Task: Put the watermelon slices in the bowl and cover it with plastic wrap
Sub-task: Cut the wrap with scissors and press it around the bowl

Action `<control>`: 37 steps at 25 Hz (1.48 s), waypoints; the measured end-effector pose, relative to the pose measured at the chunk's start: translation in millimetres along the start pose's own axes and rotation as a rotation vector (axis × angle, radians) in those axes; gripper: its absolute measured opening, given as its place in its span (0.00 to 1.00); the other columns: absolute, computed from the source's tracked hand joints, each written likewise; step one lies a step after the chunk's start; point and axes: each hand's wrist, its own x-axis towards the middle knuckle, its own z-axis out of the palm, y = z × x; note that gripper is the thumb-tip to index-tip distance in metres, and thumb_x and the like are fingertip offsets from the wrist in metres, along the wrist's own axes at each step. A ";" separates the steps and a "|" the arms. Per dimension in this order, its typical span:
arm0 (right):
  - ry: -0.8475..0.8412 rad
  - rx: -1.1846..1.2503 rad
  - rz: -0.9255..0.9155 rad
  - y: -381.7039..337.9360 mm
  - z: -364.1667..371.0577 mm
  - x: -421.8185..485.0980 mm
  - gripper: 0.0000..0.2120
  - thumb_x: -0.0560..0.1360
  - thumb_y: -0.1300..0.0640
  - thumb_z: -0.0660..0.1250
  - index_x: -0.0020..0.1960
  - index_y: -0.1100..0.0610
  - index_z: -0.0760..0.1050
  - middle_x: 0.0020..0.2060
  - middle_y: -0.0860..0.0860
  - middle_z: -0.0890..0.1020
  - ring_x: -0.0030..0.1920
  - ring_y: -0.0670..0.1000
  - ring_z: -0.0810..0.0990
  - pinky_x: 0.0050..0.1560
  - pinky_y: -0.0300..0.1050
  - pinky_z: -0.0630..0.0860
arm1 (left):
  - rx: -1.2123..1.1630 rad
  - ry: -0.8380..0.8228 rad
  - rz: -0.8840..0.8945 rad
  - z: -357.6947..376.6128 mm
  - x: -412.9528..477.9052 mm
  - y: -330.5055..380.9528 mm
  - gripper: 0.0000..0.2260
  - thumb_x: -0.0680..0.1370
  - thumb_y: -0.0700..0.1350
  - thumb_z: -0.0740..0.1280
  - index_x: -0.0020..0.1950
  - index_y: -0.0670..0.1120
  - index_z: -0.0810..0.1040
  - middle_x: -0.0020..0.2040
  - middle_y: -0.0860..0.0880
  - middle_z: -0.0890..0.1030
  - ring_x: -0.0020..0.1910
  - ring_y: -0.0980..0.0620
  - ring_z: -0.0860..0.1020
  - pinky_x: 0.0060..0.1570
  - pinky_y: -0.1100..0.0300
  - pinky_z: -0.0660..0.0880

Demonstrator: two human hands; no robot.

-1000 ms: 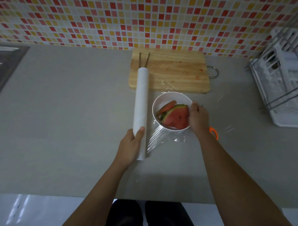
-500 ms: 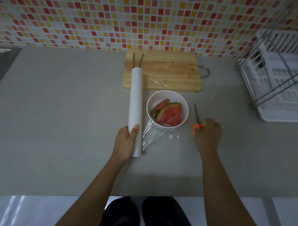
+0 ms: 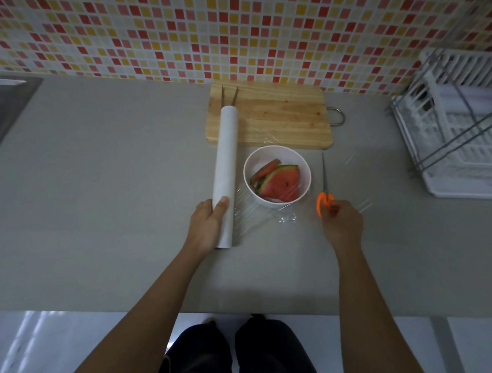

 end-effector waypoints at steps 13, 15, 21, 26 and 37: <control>-0.620 0.730 -0.027 -62.7 30.2 -126.6 0.12 0.74 0.64 0.65 0.56 0.58 0.68 0.37 0.50 0.78 0.37 0.42 0.76 0.43 0.31 0.71 | -0.012 -0.040 -0.032 -7.2 -5.0 11.4 0.19 0.78 0.61 0.57 0.49 0.46 0.77 0.49 0.46 0.78 0.49 0.45 0.76 0.48 0.55 0.70; -0.662 0.716 0.002 -48.9 35.3 -148.5 0.11 0.74 0.61 0.66 0.54 0.55 0.67 0.37 0.49 0.78 0.37 0.42 0.76 0.44 0.33 0.71 | -0.034 -0.067 -0.044 -9.4 -6.3 12.0 0.23 0.75 0.63 0.57 0.53 0.45 0.77 0.52 0.45 0.79 0.52 0.44 0.77 0.52 0.51 0.73; -0.780 0.566 0.143 -14.9 38.6 -195.8 0.16 0.69 0.39 0.67 0.47 0.50 0.71 0.33 0.45 0.77 0.32 0.38 0.76 0.42 0.35 0.71 | -0.046 -0.089 -0.038 -12.0 -6.9 13.7 0.25 0.75 0.63 0.57 0.57 0.45 0.77 0.56 0.44 0.79 0.54 0.44 0.78 0.57 0.49 0.74; -0.765 0.602 0.147 -26.0 44.6 -193.1 0.16 0.69 0.38 0.66 0.33 0.49 0.71 0.27 0.45 0.74 0.31 0.44 0.72 0.44 0.42 0.71 | -0.043 -0.112 -0.048 -12.2 -6.7 14.3 0.29 0.72 0.66 0.56 0.59 0.44 0.77 0.56 0.44 0.80 0.53 0.44 0.79 0.55 0.50 0.74; -0.782 0.549 0.119 -22.8 47.4 -197.3 0.20 0.68 0.34 0.64 0.33 0.50 0.70 0.30 0.49 0.73 0.29 0.42 0.74 0.41 0.36 0.72 | -0.116 -0.117 -0.088 -12.4 -1.7 11.0 0.34 0.66 0.69 0.58 0.58 0.45 0.78 0.57 0.43 0.81 0.54 0.43 0.80 0.60 0.44 0.74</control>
